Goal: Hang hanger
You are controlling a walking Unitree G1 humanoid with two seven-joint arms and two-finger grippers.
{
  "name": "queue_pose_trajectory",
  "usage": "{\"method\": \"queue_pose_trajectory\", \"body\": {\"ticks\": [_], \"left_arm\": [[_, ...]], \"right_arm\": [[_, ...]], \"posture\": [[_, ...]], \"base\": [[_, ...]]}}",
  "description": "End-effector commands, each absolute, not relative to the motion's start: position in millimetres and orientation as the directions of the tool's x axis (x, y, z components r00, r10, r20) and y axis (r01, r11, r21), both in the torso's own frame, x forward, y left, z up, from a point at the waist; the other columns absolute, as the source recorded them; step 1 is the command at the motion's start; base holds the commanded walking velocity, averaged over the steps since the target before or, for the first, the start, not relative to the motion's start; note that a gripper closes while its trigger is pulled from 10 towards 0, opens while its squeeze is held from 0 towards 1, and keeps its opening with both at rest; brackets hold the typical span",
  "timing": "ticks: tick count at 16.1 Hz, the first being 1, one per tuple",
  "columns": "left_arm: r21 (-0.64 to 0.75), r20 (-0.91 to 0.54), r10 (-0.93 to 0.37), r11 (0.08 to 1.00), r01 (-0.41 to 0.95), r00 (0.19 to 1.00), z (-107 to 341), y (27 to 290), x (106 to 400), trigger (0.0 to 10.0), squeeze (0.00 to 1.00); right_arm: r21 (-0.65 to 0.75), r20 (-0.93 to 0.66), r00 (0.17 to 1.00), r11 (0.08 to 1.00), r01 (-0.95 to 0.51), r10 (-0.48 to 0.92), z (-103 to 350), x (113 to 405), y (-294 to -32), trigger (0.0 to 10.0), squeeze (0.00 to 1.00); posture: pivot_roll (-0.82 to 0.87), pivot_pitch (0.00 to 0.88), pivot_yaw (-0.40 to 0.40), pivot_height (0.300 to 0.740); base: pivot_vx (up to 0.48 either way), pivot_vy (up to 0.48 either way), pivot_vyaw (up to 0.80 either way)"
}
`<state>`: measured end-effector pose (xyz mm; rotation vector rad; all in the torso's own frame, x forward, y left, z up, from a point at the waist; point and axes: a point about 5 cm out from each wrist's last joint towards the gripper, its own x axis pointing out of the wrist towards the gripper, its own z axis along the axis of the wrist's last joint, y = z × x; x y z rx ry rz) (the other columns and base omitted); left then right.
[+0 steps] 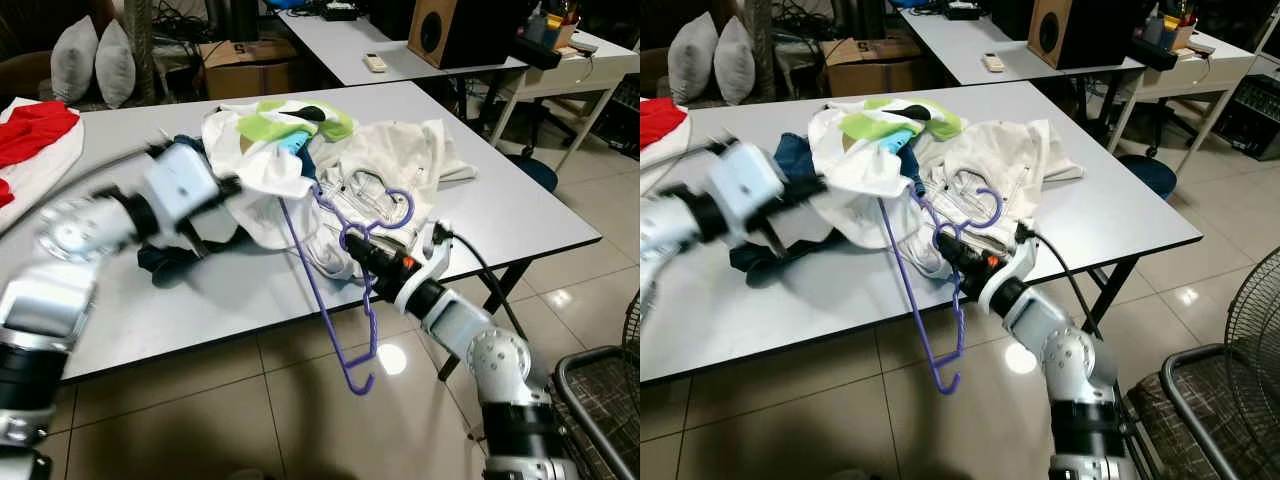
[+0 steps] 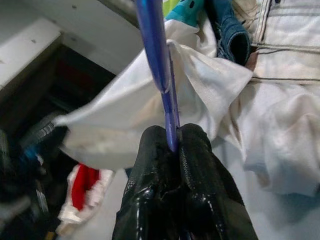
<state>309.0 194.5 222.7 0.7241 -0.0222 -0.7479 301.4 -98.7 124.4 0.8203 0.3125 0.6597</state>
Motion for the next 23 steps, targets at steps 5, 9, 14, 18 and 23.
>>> {"method": "queue_pose_trajectory", "body": {"ticks": [5, 9, 14, 18, 23], "left_arm": [[0.611, -0.291, -0.582, 0.497, 0.616, 0.759, 204, 196, 305, 0.0, 0.0], [0.53, -0.34, -0.632, 0.484, 0.697, 0.697, 189, 190, 291, 0.0, 0.0], [0.443, -0.297, -0.695, 0.508, 0.739, 0.655, 163, 142, 287, 0.0, 0.0], [0.335, -0.25, -0.725, 0.558, 0.76, 0.642, 164, 130, 283, 0.0, 0.0], [0.197, -0.228, -0.718, 0.628, 0.753, 0.658, 174, 153, 283, 0.0, 0.0]], "right_arm": [[0.862, -0.084, 0.811, 0.451, -0.233, 0.579, 115, 328, -84, 10.0, 0.0], [0.942, -0.073, 0.89, 0.324, -0.086, 0.45, 122, 349, -72, 10.0, 0.0], [0.991, -0.03, 0.947, 0.134, -0.014, 0.321, 154, 372, -39, 10.0, 0.0], [0.994, 0.106, 0.955, -0.052, -0.095, 0.276, 177, 380, -32, 10.0, 0.0], [0.978, 0.206, 0.944, -0.066, -0.196, 0.258, 189, 383, -34, 10.0, 0.0]], "posture": [[0.01, 0.0, -0.025, 0.74], [0.03, 0.0, -0.024, 0.74], [0.05, 0.0, -0.024, 0.74], [0.06, 0.0, -0.023, 0.74], [0.07, 0.0, -0.033, 0.74]], "base": [[0.0, 0.0, 0.0], [0.0, 0.0, 0.0], [0.0, 0.0, 0.0], [0.0, 0.0, 0.0], [0.0, 0.0, 0.0]]}}
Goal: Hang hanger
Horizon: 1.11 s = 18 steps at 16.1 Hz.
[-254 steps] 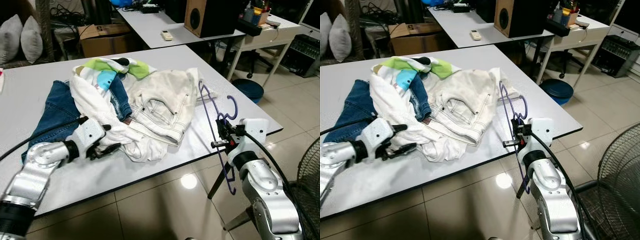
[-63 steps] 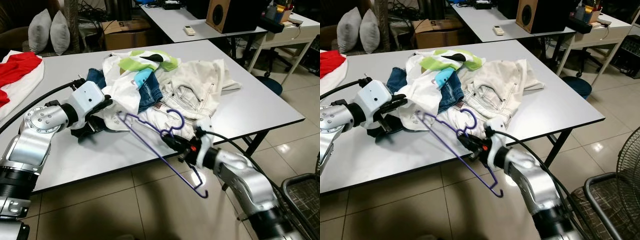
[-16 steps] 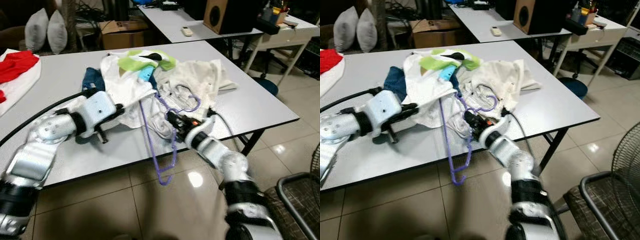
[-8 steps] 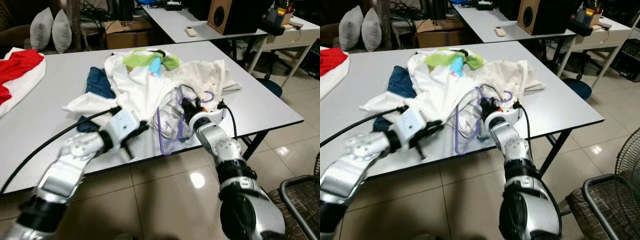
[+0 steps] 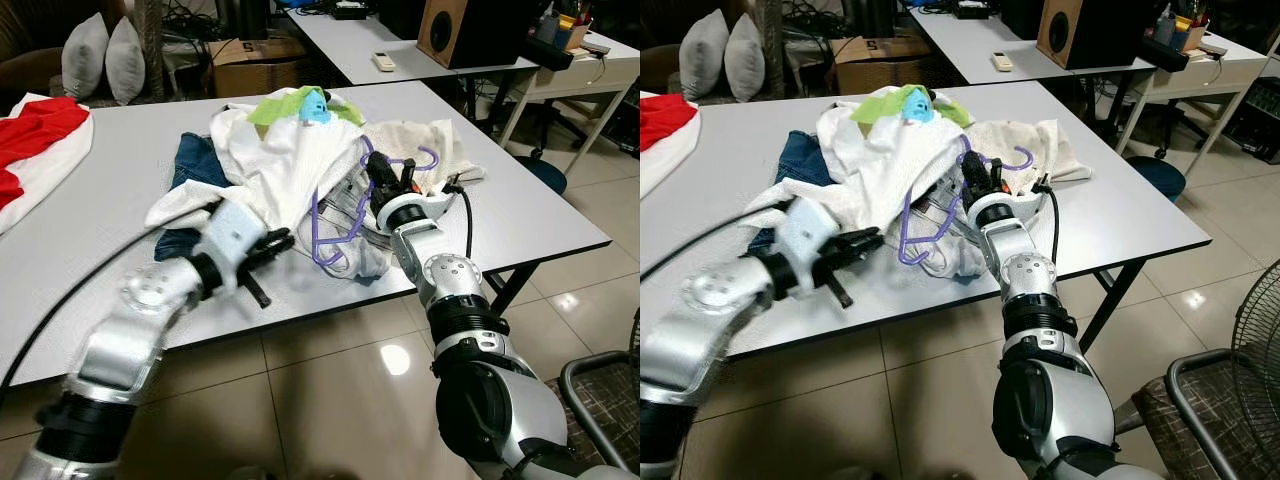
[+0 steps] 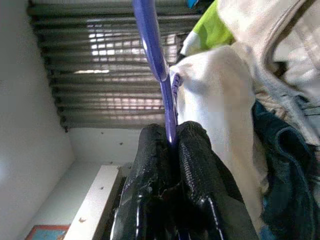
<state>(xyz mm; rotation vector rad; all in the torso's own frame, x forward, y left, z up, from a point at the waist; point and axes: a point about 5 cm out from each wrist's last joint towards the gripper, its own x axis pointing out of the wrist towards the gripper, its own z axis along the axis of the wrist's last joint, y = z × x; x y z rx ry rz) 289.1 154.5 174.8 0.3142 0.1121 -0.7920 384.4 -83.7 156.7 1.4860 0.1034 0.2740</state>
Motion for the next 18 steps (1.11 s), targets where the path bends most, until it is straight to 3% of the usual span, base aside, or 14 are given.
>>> {"method": "queue_pose_trajectory", "body": {"ticks": [1, 3, 8, 10, 16, 18], "left_arm": [[0.175, -0.222, -0.737, 0.614, 0.77, 0.638, 176, 153, 281, 0.0, 0.0], [0.093, -0.234, -0.787, 0.567, 0.818, 0.572, 177, 148, 274, 0.0, 0.0], [0.101, -0.301, -0.777, 0.55, 0.829, 0.552, 170, 150, 271, 0.0, 0.0], [0.094, -0.271, -0.761, 0.588, 0.803, 0.589, 178, 153, 272, 0.0, 0.0], [0.092, -0.228, -0.673, 0.705, 0.703, 0.704, 187, 168, 280, 0.0, 0.0], [0.099, -0.193, -0.654, 0.729, 0.678, 0.732, 193, 170, 283, 0.0, 0.0]], "right_arm": [[0.98, 0.197, 0.948, -0.064, -0.187, 0.248, 188, 384, -35, 10.0, 0.0], [0.981, 0.19, 0.962, -0.081, -0.177, 0.198, 190, 389, -41, 10.0, 0.0], [0.973, 0.21, 0.966, -0.124, -0.192, 0.152, 205, 398, -45, 10.0, 0.0], [0.981, 0.196, 0.966, -0.044, -0.191, 0.169, 203, 399, -43, 10.0, 0.0], [0.978, 0.203, 0.959, 0.01, -0.209, 0.198, 196, 398, -45, 10.0, 0.0], [0.964, 0.23, 0.937, 0.074, -0.257, 0.262, 191, 395, -43, 10.0, 0.0]], "posture": [[0.07, 0.0, -0.033, 0.74], [0.09, 0.0, -0.042, 0.74], [0.11, 0.0, -0.05, 0.74], [0.13, 0.01, -0.063, 0.74], [0.15, 0.016, -0.075, 0.74], [0.15, 0.015, -0.072, 0.74]], "base": [[0.0, 0.0, 0.0], [0.0, 0.0, 0.0], [0.0, 0.0, 0.0], [0.0, 0.0, 0.0], [0.0, 0.0, 0.0], [0.0, 0.0, 0.0]]}}
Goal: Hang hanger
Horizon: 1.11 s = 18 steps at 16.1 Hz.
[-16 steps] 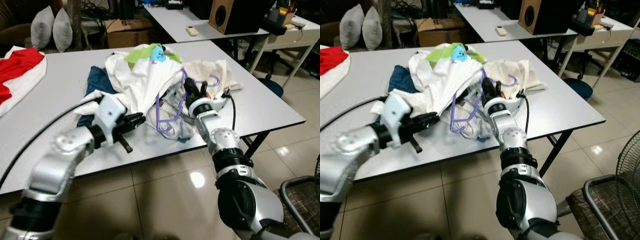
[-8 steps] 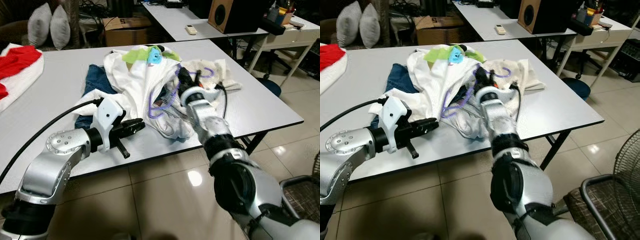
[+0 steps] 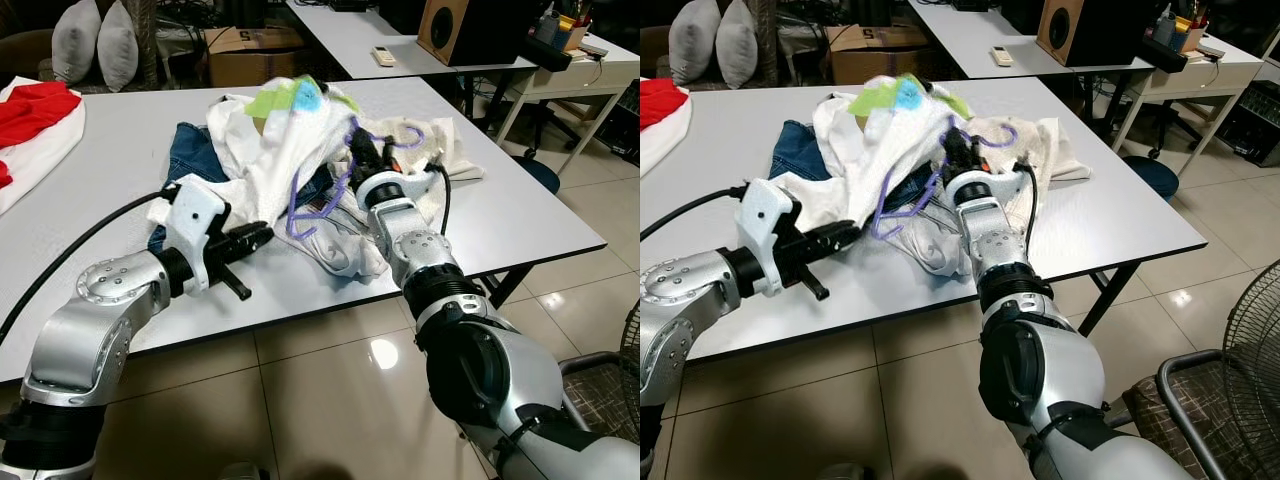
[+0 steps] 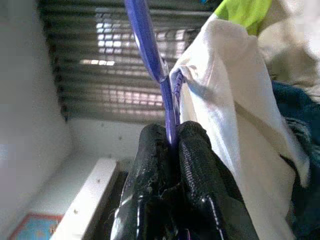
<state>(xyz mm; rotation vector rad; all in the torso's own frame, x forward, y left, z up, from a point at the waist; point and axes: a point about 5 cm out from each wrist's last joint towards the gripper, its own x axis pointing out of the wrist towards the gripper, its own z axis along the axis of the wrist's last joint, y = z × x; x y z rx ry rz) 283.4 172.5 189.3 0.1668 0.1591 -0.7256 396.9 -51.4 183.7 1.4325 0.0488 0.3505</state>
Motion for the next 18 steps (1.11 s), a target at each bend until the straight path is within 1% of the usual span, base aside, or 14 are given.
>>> {"method": "queue_pose_trajectory", "body": {"ticks": [1, 3, 6, 9, 11, 12, 13, 15, 17, 18], "left_arm": [[0.095, -0.174, -0.669, 0.719, 0.688, 0.723, 196, 168, 282, 0.0, 0.0], [0.089, -0.148, -0.72, 0.673, 0.734, 0.678, 199, 159, 279, 0.0, 0.0], [0.097, -0.169, -0.754, 0.628, 0.772, 0.635, 198, 152, 275, 0.0, 0.0], [0.104, -0.171, -0.76, 0.618, 0.779, 0.627, 198, 151, 273, 0.0, 0.0], [0.109, -0.173, -0.775, 0.598, 0.794, 0.608, 200, 150, 270, 0.0, 0.0], [0.112, -0.179, -0.782, 0.587, 0.802, 0.597, 199, 149, 269, 0.0, 0.0], [0.113, -0.184, -0.788, 0.577, 0.809, 0.587, 198, 147, 266, 0.0, 0.0], [0.105, -0.203, -0.801, 0.554, 0.826, 0.563, 195, 144, 263, 0.0, 0.0], [0.111, -0.226, -0.794, 0.554, 0.825, 0.564, 190, 143, 262, 0.0, 0.0], [0.117, -0.233, -0.788, 0.559, 0.821, 0.57, 188, 144, 262, 0.0, 0.0]], "right_arm": [[0.966, 0.219, 0.941, 0.08, -0.247, 0.258, 188, 394, -44, 10.0, 0.0], [0.978, 0.185, 0.959, 0.062, -0.202, 0.213, 180, 394, -53, 10.0, 0.0], [0.981, 0.174, 0.966, 0.052, -0.187, 0.191, 180, 396, -58, 10.0, 0.0], [0.983, 0.148, 0.971, 0.085, -0.166, 0.186, 179, 398, -60, 10.0, 0.0], [0.986, 0.103, 0.979, 0.112, -0.124, 0.174, 173, 398, -62, 10.0, 0.0], [0.988, 0.093, 0.982, 0.11, -0.111, 0.164, 172, 398, -63, 10.0, 0.0], [0.99, 0.081, 0.986, 0.099, -0.096, 0.146, 171, 399, -65, 10.0, 0.0], [0.996, 0.072, 0.991, 0.049, -0.078, 0.114, 174, 401, -68, 10.0, 0.0], [0.996, 0.09, 0.991, 0.007, -0.091, 0.103, 182, 403, -67, 10.0, 0.0], [0.995, 0.097, 0.99, 0.003, -0.098, 0.105, 184, 404, -66, 10.0, 0.0]], "posture": [[0.15, 0.016, -0.071, 0.74], [0.14, 0.016, -0.064, 0.74], [0.14, 0.016, -0.062, 0.74], [0.14, 0.017, -0.064, 0.74], [0.15, 0.017, -0.067, 0.74], [0.15, 0.017, -0.069, 0.74], [0.15, 0.017, -0.07, 0.74], [0.15, 0.015, -0.072, 0.74], [0.16, 0.01, -0.074, 0.74], [0.16, 0.01, -0.075, 0.74]], "base": [[0.0, 0.0, 0.0], [0.0, 0.0, 0.0], [0.0, 0.0, 0.0], [0.0, 0.0, 0.0], [0.0, 0.0, 0.0], [0.0, 0.0, 0.0], [0.0, 0.0, 0.0], [0.0, 0.0, 0.0], [0.0, 0.0, 0.0], [0.0, 0.0, 0.0]]}}
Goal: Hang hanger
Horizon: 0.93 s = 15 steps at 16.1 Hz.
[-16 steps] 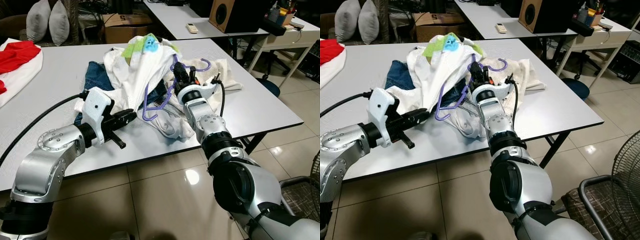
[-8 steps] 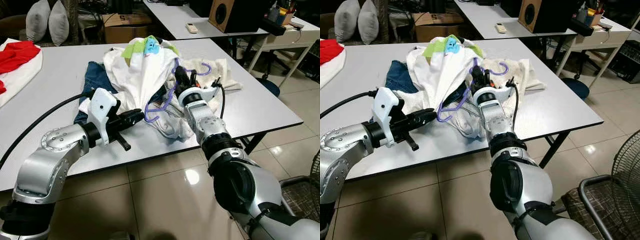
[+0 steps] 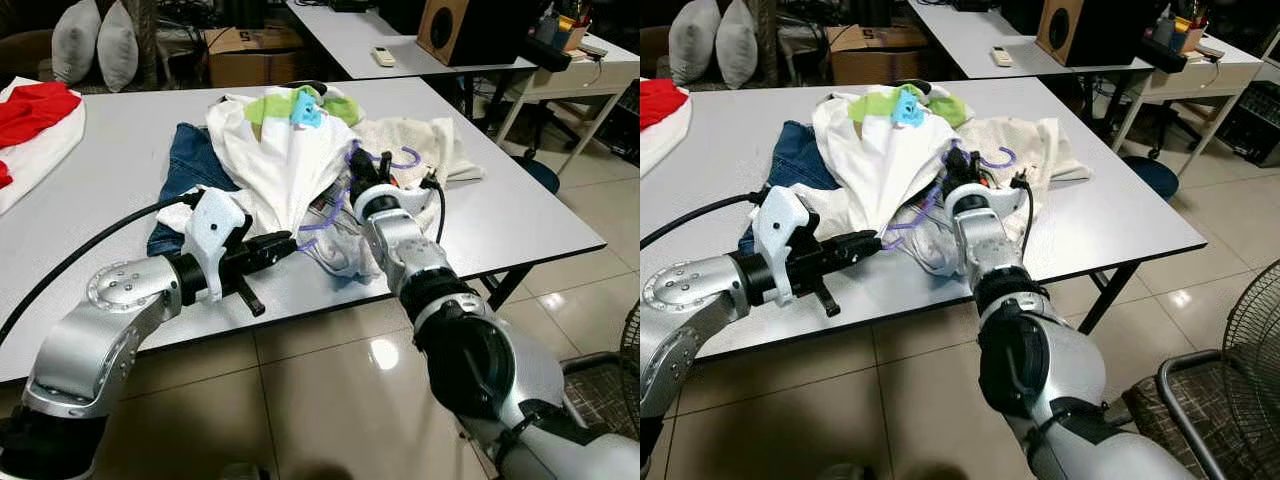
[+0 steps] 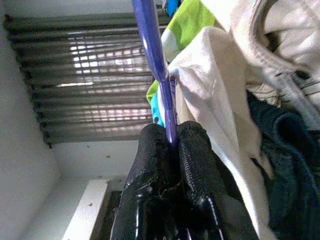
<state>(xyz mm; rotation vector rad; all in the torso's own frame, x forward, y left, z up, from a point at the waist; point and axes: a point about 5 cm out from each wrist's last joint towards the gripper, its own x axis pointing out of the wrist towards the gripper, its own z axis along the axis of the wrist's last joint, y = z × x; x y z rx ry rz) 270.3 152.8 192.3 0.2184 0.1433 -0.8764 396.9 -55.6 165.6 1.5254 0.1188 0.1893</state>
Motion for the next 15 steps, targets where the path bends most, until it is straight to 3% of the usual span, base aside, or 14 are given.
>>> {"method": "queue_pose_trajectory", "body": {"ticks": [1, 11, 13, 14, 15], "left_arm": [[0.119, -0.236, -0.786, 0.561, 0.82, 0.572, 187, 144, 262, 0.0, 0.0], [0.006, -0.139, -0.824, 0.554, 0.832, 0.549, 191, 119, 261, 0.0, 0.0], [-0.019, -0.095, -0.834, 0.547, 0.837, 0.543, 196, 109, 265, 0.0, 0.0], [-0.072, 0.019, -0.846, 0.53, 0.845, 0.533, 215, 99, 271, 0.1, 0.0], [-0.102, 0.073, -0.845, 0.522, 0.847, 0.53, 224, 96, 273, 0.4, 0.0]], "right_arm": [[0.995, 0.095, 0.99, 0.007, -0.096, 0.106, 185, 404, -65, 10.0, 0.0], [0.997, 0.068, 0.997, -0.033, -0.067, 0.036, 192, 405, -58, 10.0, 0.0], [0.998, 0.062, 0.996, 0.016, -0.063, 0.068, 191, 401, -44, 10.0, 0.0], [0.991, 0.065, 0.992, 0.11, -0.077, 0.112, 189, 397, -30, 10.0, 0.0], [0.986, 0.064, 0.99, 0.145, -0.083, 0.129, 187, 395, -25, 10.0, 0.0]], "posture": [[0.16, 0.007, -0.076, 0.74], [0.18, 0.003, -0.085, 0.74], [0.17, 0.0, -0.089, 0.74], [0.16, 0.0, -0.091, 0.74], [0.16, 0.0, -0.091, 0.74]], "base": [[0.0, 0.0, 0.0], [0.0, 0.0, 0.0], [0.0, 0.0, 0.0], [0.0, 0.0, 0.0], [0.0, 0.0, 0.0]]}}
